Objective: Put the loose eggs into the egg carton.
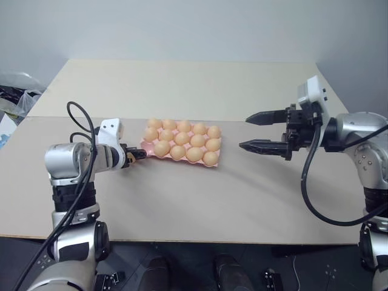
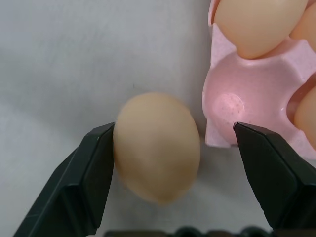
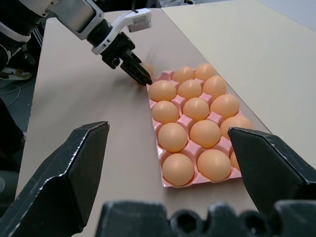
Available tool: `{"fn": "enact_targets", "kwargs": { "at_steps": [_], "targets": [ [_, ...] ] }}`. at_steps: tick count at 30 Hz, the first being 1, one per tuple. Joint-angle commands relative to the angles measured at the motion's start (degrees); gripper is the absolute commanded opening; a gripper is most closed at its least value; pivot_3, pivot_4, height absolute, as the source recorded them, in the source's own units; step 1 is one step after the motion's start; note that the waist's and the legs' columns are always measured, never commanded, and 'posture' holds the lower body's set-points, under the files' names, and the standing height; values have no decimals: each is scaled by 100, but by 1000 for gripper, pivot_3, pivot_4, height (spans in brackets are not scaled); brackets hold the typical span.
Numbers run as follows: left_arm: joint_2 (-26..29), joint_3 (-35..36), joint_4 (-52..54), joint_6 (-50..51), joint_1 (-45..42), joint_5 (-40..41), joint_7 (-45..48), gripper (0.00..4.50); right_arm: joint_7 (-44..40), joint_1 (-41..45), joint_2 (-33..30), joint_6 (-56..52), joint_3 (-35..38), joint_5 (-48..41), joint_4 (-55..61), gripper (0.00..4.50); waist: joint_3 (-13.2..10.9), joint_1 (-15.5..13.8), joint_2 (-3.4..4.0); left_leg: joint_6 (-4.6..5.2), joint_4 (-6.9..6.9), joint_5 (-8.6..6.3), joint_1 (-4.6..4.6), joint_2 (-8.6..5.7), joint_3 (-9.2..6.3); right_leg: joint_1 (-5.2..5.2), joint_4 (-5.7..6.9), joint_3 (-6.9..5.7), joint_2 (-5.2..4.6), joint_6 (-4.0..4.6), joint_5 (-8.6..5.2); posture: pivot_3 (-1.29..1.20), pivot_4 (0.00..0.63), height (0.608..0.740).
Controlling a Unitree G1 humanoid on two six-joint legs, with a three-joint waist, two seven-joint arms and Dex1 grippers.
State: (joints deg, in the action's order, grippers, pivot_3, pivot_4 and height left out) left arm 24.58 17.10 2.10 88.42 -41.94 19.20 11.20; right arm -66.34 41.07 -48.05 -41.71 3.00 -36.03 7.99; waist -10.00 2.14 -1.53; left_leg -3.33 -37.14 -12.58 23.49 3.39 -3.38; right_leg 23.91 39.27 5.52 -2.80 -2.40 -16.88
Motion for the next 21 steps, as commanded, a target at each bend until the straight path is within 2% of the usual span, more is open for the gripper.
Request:
{"fn": "enact_targets", "kwargs": {
  "at_steps": [1, 7, 13, 21],
  "targets": [
    [-73, 124, 445, 257, 168, -39, -88, 4002, -54, 20, -120, -32, 217, -163, 205, 4500, 0, 11, 0, 0, 0, 0, -1, 0, 0, 0, 1, 0, 0, 0, 0, 0, 150, 740],
    [-86, 155, 546, 149, 351, -202, -217, 4002, -30, 25, -134, -62, 199, -221, 240, 4500, 0, 18, 0, 0, 2, 0, -1, 0, 0, 0, 0, 0, 0, 0, 0, 0, 150, 740],
    [83, 247, 760, 337, 232, -43, -11, 4002, -80, -10, -167, -64, 181, -279, 295, 4500, 0, 41, 0, 1, 4, 0, -2, 1, -1, 0, 0, 1, 1, 0, 0, 0, 150, 740],
    [41, 375, 1025, 389, -2, 113, 146, 4002, -112, -57, -146, -69, 166, -306, 374, 4500, 0, 26, 0, 0, 3, 0, 2, 0, -1, 1, -3, 0, 0, 0, 0, 0, 150, 740]
  ]
}}
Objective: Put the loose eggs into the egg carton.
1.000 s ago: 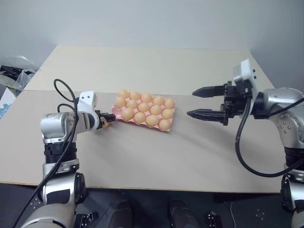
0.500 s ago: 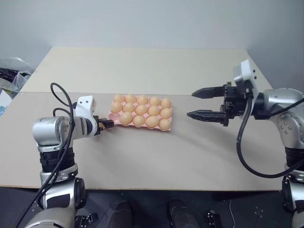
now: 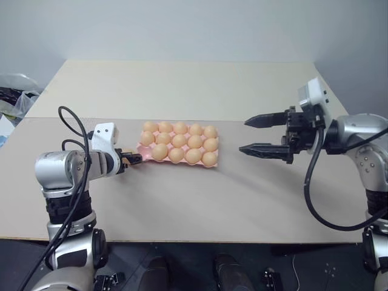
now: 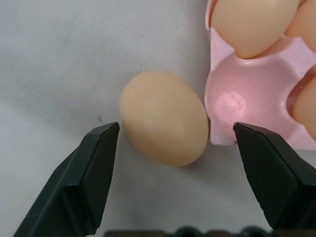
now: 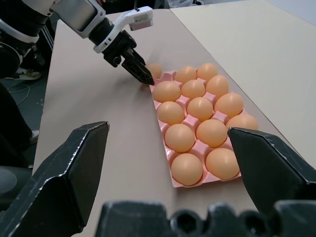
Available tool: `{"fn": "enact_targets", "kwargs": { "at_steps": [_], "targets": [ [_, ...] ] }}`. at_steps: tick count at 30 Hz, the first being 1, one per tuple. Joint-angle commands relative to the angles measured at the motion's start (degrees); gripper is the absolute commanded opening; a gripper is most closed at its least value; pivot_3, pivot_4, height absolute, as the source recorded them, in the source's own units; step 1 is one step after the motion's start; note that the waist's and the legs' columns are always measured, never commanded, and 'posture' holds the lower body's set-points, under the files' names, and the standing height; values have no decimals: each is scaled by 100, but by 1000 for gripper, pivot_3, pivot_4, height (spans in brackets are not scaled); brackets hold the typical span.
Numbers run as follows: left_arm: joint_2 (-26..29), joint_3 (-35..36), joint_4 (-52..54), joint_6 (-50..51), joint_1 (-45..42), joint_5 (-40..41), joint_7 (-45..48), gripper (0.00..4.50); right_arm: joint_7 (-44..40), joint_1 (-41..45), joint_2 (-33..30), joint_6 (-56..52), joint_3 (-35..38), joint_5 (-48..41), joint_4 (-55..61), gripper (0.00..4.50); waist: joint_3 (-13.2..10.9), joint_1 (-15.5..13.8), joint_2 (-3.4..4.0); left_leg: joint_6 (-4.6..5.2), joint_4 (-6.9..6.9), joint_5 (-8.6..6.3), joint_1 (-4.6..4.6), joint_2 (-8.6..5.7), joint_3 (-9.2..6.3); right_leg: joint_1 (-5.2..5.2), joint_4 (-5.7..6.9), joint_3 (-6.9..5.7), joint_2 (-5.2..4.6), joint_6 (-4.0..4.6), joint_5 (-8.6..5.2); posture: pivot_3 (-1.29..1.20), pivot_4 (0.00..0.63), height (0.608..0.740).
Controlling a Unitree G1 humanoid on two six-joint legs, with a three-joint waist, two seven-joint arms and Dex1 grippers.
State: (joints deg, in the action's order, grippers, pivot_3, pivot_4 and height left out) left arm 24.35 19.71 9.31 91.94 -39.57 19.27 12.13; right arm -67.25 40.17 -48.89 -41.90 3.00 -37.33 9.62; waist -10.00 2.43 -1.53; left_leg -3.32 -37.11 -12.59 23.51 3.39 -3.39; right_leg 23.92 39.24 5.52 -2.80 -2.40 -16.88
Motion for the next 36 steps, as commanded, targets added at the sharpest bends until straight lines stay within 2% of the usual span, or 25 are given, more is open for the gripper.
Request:
{"fn": "enact_targets", "kwargs": {
  "at_steps": [1, 12, 15, 20, 25, 31, 36],
  "targets": [
    [100, 110, 333, 50, -258, 135, 52, 4002, -22, 24, -63, -54, 164, -175, 222, 4500, 0, -3, 0, 0, 0, 0, 0, 0, 0, 0, 0, 0, 0, 0, 0, 0, 150, 740],
    [264, 271, 558, 56, -210, 342, -384, 4002, -141, 43, -132, -200, 125, -230, 232, 4500, 0, -1, 0, 0, 0, 0, 0, 0, 0, 1, 0, 0, 0, 0, 0, 0, 150, 740],
    [448, 268, 678, 56, -168, 611, -442, 4002, -222, 45, -194, -258, 100, -247, 236, 4500, 0, -1, 0, 0, 0, 0, 0, 0, 0, 1, 0, 0, -1, 0, 0, 0, 150, 740],
    [1084, 199, 553, 56, -269, 1204, -541, 4002, -260, 91, -226, -310, 90, -266, 196, 4500, 0, 10, 0, 0, 2, 0, -1, 0, -1, 3, 1, 1, 0, 0, 0, 0, 150, 740],
    [1323, 144, -315, 56, -632, 1531, -1000, 4002, -291, 114, -195, -309, 45, -232, 167, 4500, 0, -18, 0, 0, 1, 0, 1, -2, -2, 3, -1, -1, -2, -1, 0, 0, 150, 740],
    [1387, -44, -1493, 56, -1019, 2457, -1740, 4002, -330, 175, -214, -379, 34, -244, 107, 4500, 0, -7, 0, 0, 1, 0, 3, -35, -6, 5, 8, -3, -33, -14, -8, 0, 150, 740],
    [1188, -131, -1922, 56, -1332, 2454, -2201, 4002, -335, 177, -194, -412, 25, -242, 112, 4500, 0, -1, 0, -1, -4, 1, 15, -54, -6, 9, 6, -3, -52, -26, -8, 0, 150, 740]
  ]
}}
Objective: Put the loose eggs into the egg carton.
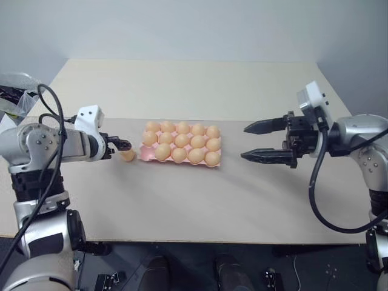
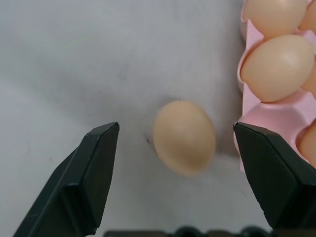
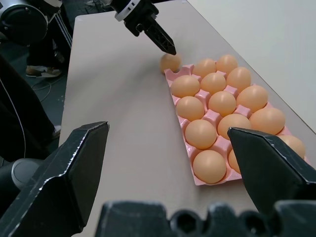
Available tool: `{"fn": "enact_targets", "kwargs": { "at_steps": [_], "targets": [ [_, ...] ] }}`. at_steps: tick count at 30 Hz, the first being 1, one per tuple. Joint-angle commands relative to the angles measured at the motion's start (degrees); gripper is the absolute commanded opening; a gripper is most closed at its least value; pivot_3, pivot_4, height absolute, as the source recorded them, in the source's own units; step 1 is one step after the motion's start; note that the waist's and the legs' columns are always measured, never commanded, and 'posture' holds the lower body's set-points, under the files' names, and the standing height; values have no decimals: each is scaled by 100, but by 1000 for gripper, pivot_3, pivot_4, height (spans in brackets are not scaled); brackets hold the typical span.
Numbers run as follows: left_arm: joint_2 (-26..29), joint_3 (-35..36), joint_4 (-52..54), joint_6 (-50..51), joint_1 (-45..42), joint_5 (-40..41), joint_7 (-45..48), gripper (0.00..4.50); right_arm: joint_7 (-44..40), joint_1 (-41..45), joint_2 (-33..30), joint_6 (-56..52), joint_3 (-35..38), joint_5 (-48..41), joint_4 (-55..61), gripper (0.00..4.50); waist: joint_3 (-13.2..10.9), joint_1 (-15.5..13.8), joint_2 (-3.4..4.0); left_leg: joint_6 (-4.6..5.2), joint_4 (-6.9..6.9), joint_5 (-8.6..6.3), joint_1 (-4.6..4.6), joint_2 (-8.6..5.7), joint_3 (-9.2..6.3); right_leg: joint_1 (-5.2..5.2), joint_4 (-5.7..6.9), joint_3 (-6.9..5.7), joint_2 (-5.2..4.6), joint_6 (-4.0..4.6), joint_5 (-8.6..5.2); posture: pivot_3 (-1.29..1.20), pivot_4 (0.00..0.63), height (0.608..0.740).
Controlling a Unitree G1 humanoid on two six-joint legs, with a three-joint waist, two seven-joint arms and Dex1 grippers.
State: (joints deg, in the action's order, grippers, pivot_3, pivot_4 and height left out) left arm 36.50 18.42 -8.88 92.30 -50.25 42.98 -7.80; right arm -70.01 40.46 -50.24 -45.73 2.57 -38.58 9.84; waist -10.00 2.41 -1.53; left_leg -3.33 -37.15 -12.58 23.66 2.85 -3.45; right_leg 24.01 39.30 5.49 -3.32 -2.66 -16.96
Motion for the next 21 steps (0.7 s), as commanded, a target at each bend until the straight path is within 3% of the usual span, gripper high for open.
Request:
{"fn": "enact_targets", "kwargs": {
  "at_steps": [1, 14, 17, 21],
  "targets": [
    [-72, -17, -189, 20, -322, 37, -258, 4002, -46, 154, -45, -29, 60, -111, 92, 4500, 0, 0, 0, 0, -1, 0, 0, -1, 0, 0, 0, 0, -1, -1, 0, 0, 150, 740],
    [-398, -104, -647, 20, -330, -633, -183, 4002, 65, 113, -37, -49, 122, -127, 147, 4500, 0, 11, 0, -15, 1, 9, 4, -3, -2, 3, 1, -1, -1, -1, 0, 0, 150, 740],
    [-436, -53, -680, 20, -327, -825, -91, 3458, 90, 91, -57, -91, 170, -158, 174, 4500, 0, 10, 0, -19, 0, 11, 7, -4, -3, 3, 0, -2, -2, -2, 0, 0, 150, 740],
    [-418, -51, -671, 20, -261, -1041, 88, 2187, 145, 46, -67, -119, 199, -178, 210, 4500, 0, 16, 0, -20, 0, 12, 7, -4, -5, 3, 1, -3, -2, -2, 0, 0, 150, 740]
  ]
}}
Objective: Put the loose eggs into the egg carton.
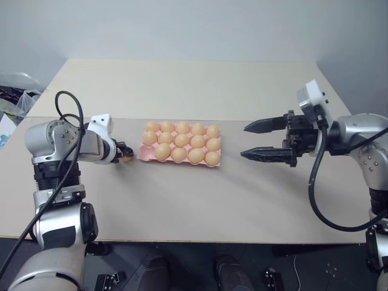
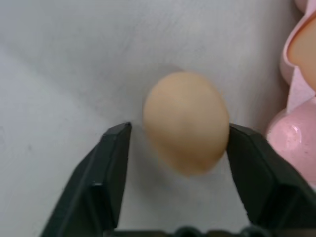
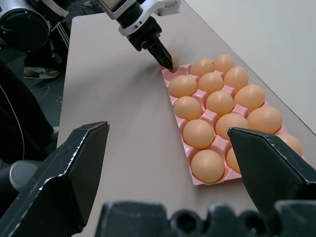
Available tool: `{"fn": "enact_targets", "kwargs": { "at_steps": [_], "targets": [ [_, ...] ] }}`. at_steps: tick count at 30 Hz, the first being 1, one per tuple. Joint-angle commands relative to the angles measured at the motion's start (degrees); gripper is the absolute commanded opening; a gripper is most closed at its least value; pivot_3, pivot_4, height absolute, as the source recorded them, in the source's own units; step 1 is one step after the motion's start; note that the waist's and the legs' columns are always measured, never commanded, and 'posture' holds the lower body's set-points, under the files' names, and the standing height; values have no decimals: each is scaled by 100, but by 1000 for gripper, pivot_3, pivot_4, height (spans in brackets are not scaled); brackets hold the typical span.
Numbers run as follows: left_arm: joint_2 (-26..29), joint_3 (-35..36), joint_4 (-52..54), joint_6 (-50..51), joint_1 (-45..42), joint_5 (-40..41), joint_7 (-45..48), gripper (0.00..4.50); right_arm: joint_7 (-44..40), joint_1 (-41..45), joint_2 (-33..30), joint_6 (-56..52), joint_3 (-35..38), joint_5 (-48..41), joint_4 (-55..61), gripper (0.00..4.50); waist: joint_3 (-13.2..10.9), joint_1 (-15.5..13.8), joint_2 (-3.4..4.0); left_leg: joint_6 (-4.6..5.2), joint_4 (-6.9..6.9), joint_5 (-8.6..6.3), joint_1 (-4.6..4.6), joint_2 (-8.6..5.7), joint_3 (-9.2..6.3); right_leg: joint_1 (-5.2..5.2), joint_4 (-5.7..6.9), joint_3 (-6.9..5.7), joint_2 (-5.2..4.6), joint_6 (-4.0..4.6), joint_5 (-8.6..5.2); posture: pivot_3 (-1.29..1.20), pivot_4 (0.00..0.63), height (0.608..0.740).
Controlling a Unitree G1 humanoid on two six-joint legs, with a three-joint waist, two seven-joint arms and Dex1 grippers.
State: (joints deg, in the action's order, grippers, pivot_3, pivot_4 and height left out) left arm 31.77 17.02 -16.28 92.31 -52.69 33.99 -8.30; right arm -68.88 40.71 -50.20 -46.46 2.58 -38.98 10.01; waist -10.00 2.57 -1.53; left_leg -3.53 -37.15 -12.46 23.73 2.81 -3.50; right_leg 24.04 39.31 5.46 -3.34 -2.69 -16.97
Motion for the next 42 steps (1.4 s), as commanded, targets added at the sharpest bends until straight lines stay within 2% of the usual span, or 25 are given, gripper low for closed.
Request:
{"fn": "enact_targets", "kwargs": {
  "at_steps": [1, 3, 12, 19, 27, 35, 37, 38, 42],
  "targets": [
    [56, 100, 70, 19, -10, -194, 181, 1868, 52, 18, -72, -47, 197, -143, 201, 4500, 0, -1, 0, 0, 0, 0, 0, 0, 0, 0, 0, 0, 0, 0, 0, 0, 150, 740],
    [65, 83, 144, 19, 12, -283, 266, 1486, 73, 11, -80, -53, 203, -159, 210, 4500, 0, -2, 0, 0, 0, 0, 0, 0, 0, 0, 0, 0, 0, 0, 0, 0, 150, 740],
    [417, -107, 633, 19, 9, -284, 636, 1486, 144, -68, -89, -39, 242, -202, 259, 4500, 0, 2, 0, 0, 0, 0, 1, 0, -1, 1, 1, 0, 0, 0, 0, 0, 150, 740],
    [892, -531, 1120, 19, -169, 582, 1231, 1486, 181, -105, -92, 14, 277, -171, 239, 4500, 0, -13, 0, -1, -1, 0, 2, 0, -3, 1, 1, -2, -1, -1, 0, 0, 150, 740],
    [893, -1133, 1120, 19, -239, 1044, 1422, 1486, 278, -168, -95, 31, 357, -183, 271, 4500, 0, 4, 0, -1, -1, 1, 3, -3, -4, 1, 1, -3, -3, -4, -1, 0, 150, 740],
    [581, -1454, 1070, 19, -201, 943, 1450, 1486, 421, -269, -91, -5, 445, -227, 387, 4500, 0, -3, 0, -1, -3, 1, 5, -3, -4, 1, 1, -3, -3, -4, -1, 0, 150, 740],
    [621, -1451, 1095, 19, -171, 967, 1516, 2104, 431, -315, -105, -1, 477, -242, 412, 4500, 0, 7, 0, -1, -3, 1, 4, -3, -4, 1, 1, -3, -3, -4, -1, 0, 150, 740],
    [647, -1454, 1107, 19, -163, 972, 1530, 2250, 436, -332, -105, -1, 487, -245, 424, 4500, 0, 6, 0, -1, -3, 1, 4, -3, -4, 1, 1, -3, -3, -4, -1, 0, 150, 740],
    [714, -1376, 1194, 19, -196, 880, 1539, 3598, 452, -362, -92, 3, 524, -237, 424, 4500, 0, 6, 0, 0, -2, 1, 4, -3, -4, 1, 1, -2, -3, -4, -1, 0, 150, 740]
  ]
}}
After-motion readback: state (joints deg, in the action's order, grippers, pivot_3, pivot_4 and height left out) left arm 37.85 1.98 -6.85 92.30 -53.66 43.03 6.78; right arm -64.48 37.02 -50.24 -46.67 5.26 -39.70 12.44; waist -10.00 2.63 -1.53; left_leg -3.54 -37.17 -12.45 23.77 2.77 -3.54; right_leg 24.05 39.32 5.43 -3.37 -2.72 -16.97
